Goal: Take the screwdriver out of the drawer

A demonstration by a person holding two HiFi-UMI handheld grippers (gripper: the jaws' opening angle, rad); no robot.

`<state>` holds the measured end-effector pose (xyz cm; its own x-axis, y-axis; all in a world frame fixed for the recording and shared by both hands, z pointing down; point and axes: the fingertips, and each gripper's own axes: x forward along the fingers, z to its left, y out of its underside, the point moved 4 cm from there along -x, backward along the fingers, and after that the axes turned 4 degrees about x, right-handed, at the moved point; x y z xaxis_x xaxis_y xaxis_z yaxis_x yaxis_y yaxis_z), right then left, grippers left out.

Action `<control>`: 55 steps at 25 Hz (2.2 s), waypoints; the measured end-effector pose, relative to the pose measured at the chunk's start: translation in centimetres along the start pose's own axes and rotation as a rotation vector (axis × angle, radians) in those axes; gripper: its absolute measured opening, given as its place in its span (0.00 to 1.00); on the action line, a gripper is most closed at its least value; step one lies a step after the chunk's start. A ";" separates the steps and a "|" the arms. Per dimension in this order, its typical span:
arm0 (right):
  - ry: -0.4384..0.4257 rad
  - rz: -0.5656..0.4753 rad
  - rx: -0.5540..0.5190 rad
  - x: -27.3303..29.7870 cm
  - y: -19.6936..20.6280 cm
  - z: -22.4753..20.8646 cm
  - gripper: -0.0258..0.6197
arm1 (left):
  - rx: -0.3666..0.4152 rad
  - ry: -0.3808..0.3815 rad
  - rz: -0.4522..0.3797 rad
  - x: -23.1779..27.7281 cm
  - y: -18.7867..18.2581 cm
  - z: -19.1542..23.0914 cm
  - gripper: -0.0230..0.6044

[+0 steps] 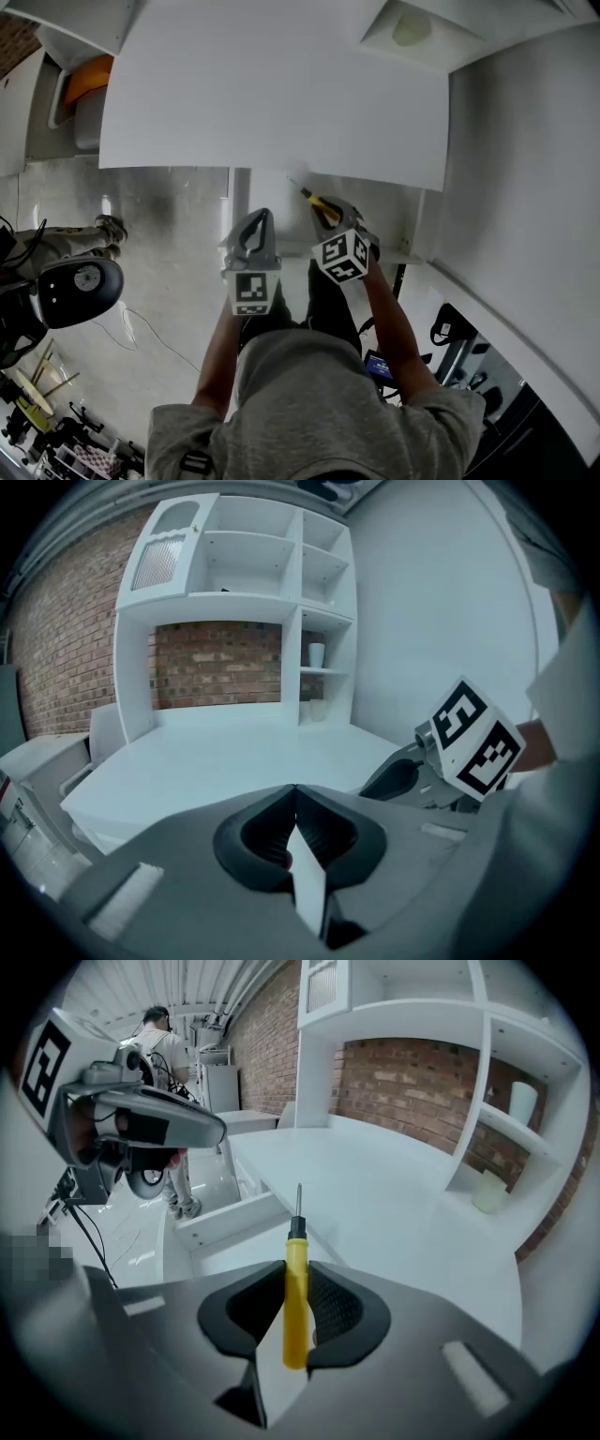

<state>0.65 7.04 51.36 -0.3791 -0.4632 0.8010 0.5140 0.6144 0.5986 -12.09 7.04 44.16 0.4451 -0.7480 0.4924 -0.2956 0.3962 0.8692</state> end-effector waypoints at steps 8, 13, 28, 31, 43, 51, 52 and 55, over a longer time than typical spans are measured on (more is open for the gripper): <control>0.072 -0.055 0.059 -3.5 -1.3 -3.0 0.16 | 0.036 0.013 -0.037 0.0 -3.1 -1.2 0.06; 0.119 -0.060 0.103 -4.4 -0.8 -5.9 0.16 | 0.062 0.040 -0.053 1.5 -5.1 -2.5 0.06; 0.239 -0.055 0.268 -6.1 2.1 -16.0 0.16 | 0.130 0.145 -0.066 8.1 -9.1 -7.3 0.06; 0.259 -0.039 0.300 -5.7 1.8 -17.6 0.16 | 0.136 0.166 -0.062 9.4 -10.0 -6.9 0.06; 0.277 0.017 0.385 -4.5 7.4 -23.0 0.16 | 0.169 0.205 -0.035 13.9 -9.1 -11.5 0.06; 0.255 0.028 0.410 -3.7 9.7 -24.5 0.16 | 0.144 0.209 -0.007 15.8 -9.1 -14.4 0.06; 0.253 0.027 0.410 -3.7 9.8 -24.6 0.17 | 0.143 0.208 -0.007 15.9 -9.1 -14.6 0.06; 0.249 0.025 0.412 -3.6 10.0 -24.7 0.17 | 0.140 0.207 -0.002 16.0 -9.0 -15.2 0.06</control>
<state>26.14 -0.90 54.38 -0.1492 -0.5527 0.8199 0.1535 0.8062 0.5714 10.48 -0.38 44.91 0.6054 -0.6179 0.5016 -0.4020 0.3065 0.8628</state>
